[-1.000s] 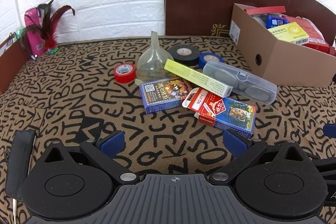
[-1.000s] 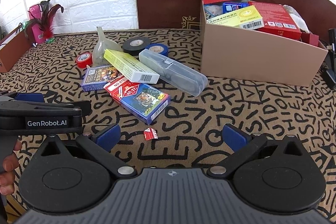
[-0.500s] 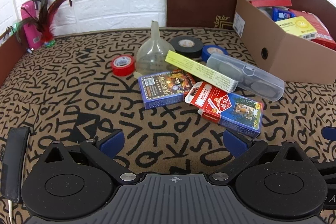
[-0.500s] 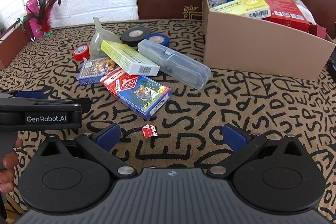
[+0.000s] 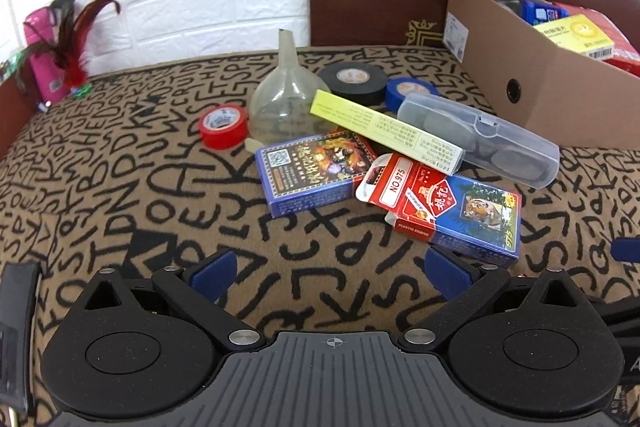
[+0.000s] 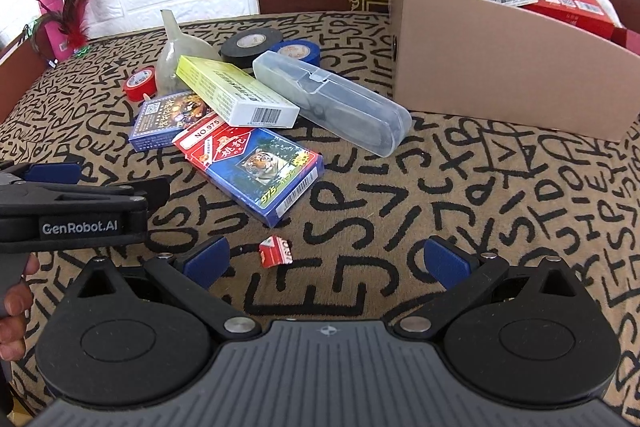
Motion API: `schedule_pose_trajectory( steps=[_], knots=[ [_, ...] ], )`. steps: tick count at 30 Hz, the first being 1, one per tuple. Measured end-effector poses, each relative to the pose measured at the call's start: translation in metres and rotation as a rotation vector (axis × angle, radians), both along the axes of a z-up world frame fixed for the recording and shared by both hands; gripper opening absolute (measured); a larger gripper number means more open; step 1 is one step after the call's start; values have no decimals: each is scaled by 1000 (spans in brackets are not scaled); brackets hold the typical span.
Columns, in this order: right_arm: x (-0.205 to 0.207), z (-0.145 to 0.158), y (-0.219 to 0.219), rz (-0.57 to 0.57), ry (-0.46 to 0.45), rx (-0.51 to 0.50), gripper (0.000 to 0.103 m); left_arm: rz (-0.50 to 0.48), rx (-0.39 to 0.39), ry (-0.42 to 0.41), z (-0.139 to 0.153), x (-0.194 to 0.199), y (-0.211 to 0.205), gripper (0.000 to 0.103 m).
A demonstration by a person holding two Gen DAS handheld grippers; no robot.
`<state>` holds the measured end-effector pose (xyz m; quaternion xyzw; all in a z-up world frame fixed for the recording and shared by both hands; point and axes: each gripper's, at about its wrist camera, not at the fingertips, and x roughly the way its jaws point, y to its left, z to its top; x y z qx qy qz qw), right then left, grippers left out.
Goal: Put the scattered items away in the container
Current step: 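Move the right gripper toward the red and blue tiger card box, then close the right gripper on the tiger card box and lift it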
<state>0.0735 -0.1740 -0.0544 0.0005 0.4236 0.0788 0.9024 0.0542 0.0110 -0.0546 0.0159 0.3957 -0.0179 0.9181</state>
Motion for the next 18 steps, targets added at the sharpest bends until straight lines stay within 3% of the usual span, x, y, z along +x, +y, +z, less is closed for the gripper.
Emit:
schedule_pose_trajectory(
  steps=[6, 8, 15, 18],
  knots=[
    [14, -13, -1, 34, 2, 19, 102, -78, -115, 21, -4, 22, 2, 103],
    [17, -15, 0, 56, -4, 21, 97, -91, -139, 28, -4, 32, 2, 102],
    [32, -20, 6, 151, -55, 2, 89, -152, -292, 93, -13, 64, 7, 85],
    [36, -22, 9, 208, -78, 4, 85, -135, -375, 118, -19, 76, 12, 86]
  ],
)
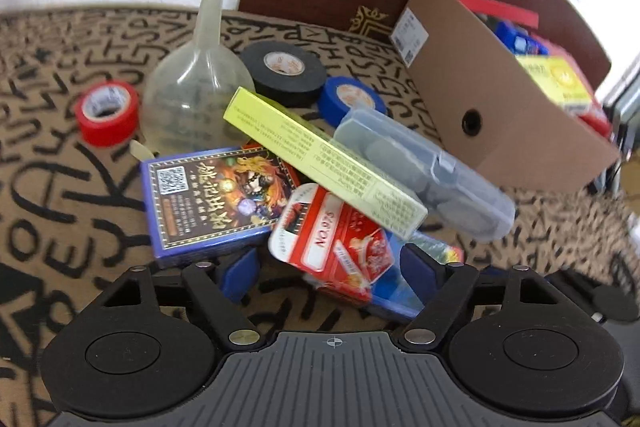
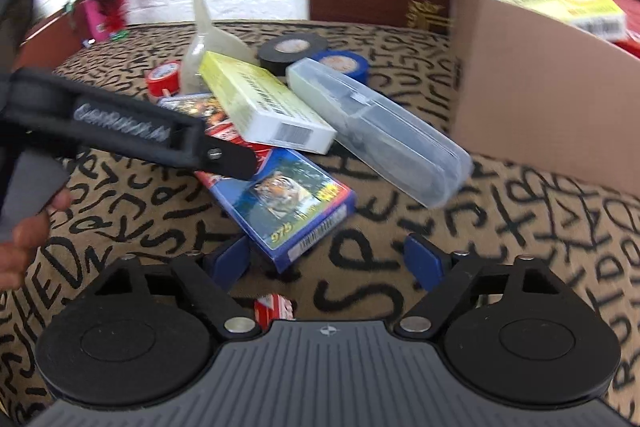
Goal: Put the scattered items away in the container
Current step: 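Close the right gripper on the tiger card box and lift it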
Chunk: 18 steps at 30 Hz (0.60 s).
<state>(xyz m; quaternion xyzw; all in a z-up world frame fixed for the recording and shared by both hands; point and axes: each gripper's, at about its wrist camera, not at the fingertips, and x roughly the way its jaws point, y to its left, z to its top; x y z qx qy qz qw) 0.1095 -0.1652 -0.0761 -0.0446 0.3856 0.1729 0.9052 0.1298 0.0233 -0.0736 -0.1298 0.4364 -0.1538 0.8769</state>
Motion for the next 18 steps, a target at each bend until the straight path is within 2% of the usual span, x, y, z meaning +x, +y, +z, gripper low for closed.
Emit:
schedule_pose_trajectory(
  steps=[2, 3, 4, 5, 6, 8, 11, 16, 17, 18],
  knots=[
    [3, -1, 3, 25, -15, 4, 80, -1, -32, 3, 0, 3, 0, 85],
    [3, -2, 5, 40, -22, 8, 78, -10, -29, 4, 0, 4, -1, 81],
    [4, -2, 6, 56, -26, 12, 71, -29, -20, 0, 1, 4, -4, 74],
    [3, -1, 8, 76, -29, 16, 63, -46, -13, 4, 1, 3, -5, 60],
    [2, -1, 10, 96, -31, 19, 59, -51, -12, 3, 2, 2, -5, 56],
    [0, 0, 11, 107, -32, 10, 57, -50, -10, 4, 4, -1, -4, 46],
    [-6, 1, 5, 108, -24, 18, 53, -54, -30, 16, 7, -10, 0, 38],
    [-31, 7, -9, 145, 6, 16, 50, -118, -60, 46, 10, -41, -2, 38],
    [-37, 8, -12, 154, 8, 11, 50, -132, -67, 50, 10, -48, -3, 41],
    [-43, 8, -15, 165, 10, 9, 50, -135, -71, 55, 10, -53, -3, 52]
  ],
)
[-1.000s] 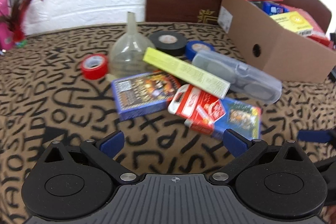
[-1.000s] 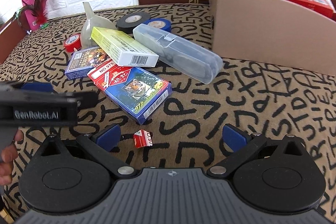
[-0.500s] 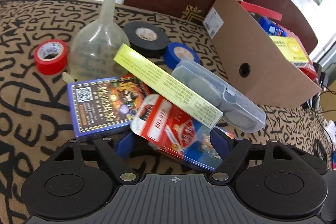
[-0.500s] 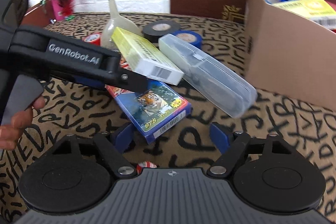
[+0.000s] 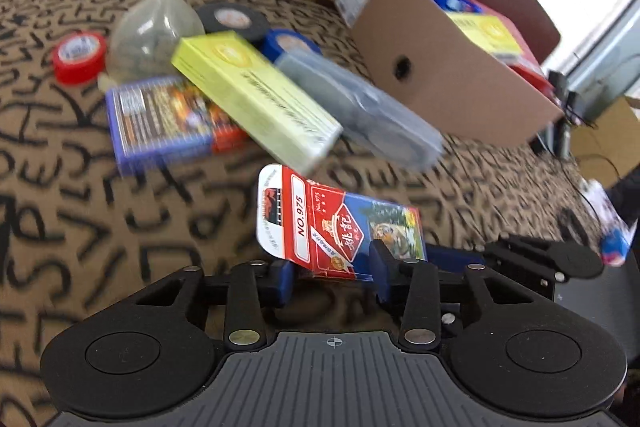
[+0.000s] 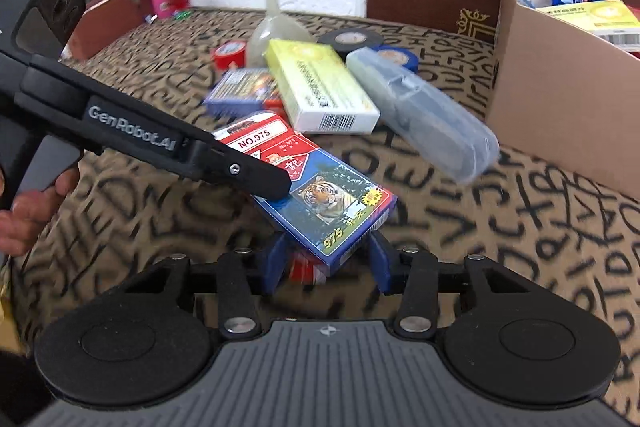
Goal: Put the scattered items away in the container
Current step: 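Close the right gripper on the tiger card box and lift it, then carry the card box over the cardboard box and open the right gripper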
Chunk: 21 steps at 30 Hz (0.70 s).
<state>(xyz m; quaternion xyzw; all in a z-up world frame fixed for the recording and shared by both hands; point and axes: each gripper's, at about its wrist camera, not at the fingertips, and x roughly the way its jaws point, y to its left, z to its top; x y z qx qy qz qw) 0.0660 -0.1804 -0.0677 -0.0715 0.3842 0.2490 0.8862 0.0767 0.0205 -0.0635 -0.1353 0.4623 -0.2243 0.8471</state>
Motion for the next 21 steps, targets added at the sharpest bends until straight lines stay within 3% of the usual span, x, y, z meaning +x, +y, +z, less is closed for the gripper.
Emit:
schedule_pose_trajectory(
  steps=[2, 4, 7, 11, 13, 14, 15, 21],
  knots=[
    [-8, 1, -3, 8, -8, -8, 58, 44, 7, -17, 0, -6, 4, 67],
    [-11, 2, -4, 4, -22, -15, 66, 88, 13, -20, -1, -4, 10, 69],
    [-6, 1, -1, -5, -28, -28, 67, 105, -39, 4, -4, 5, 18, 73],
    [1, -1, 3, -8, -34, -27, 65, 86, -1, -27, -4, 11, 10, 76],
    [3, -2, 5, -14, -31, -16, 62, 59, 27, -33, -2, 12, 3, 68],
    [4, -3, 5, -21, -27, -13, 62, 31, 32, -31, -2, 13, -2, 36],
    [5, -3, 6, -27, -22, -15, 62, 15, 16, -23, -2, 14, -4, 27],
    [-5, 6, 5, -15, -46, -29, 60, 9, 46, -49, 9, 3, -12, 24]
  ],
)
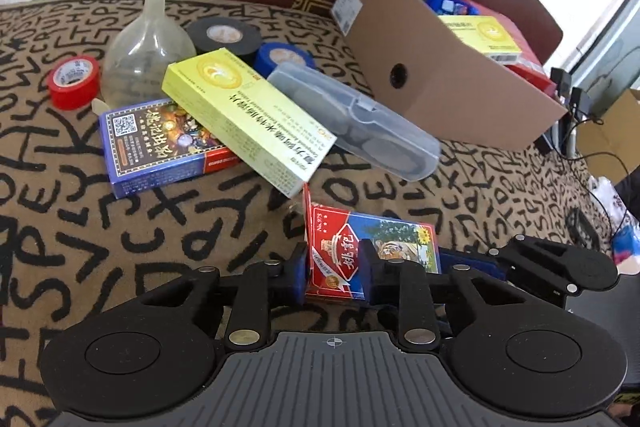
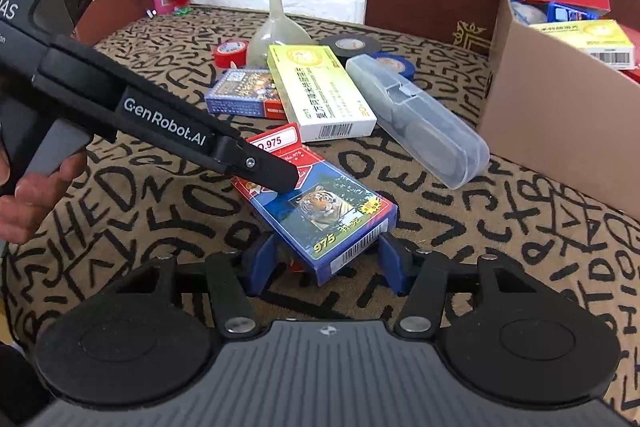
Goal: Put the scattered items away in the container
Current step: 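Carry the card box over the cardboard box and open the right gripper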
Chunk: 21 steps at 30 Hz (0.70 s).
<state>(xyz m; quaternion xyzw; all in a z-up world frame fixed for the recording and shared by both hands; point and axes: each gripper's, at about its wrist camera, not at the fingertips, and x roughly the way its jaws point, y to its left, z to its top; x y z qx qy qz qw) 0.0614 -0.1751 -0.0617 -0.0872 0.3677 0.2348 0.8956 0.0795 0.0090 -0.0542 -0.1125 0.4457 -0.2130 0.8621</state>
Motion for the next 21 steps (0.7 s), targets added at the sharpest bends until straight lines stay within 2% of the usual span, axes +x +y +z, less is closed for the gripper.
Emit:
schedule_pose_trajectory(
  steps=[4, 8, 12, 17, 21],
  knots=[
    [-8, 18, -11, -3, -22, 30, 58, -1, -29, -27, 18, -6, -3, 24],
    [-8, 43, -25, -16, -72, 54, 58, -26, -43, -97, 47, -5, -13, 24],
    [1, 72, -42, -39, -146, 59, 58, -52, -68, -165, 82, 11, -30, 26],
    [18, 102, -60, -74, -296, -17, 58, -91, -66, -262, 122, 38, -65, 26],
    [43, 116, -91, -145, -315, 77, 52, -98, -73, -292, 140, 63, -90, 26]
  ],
)
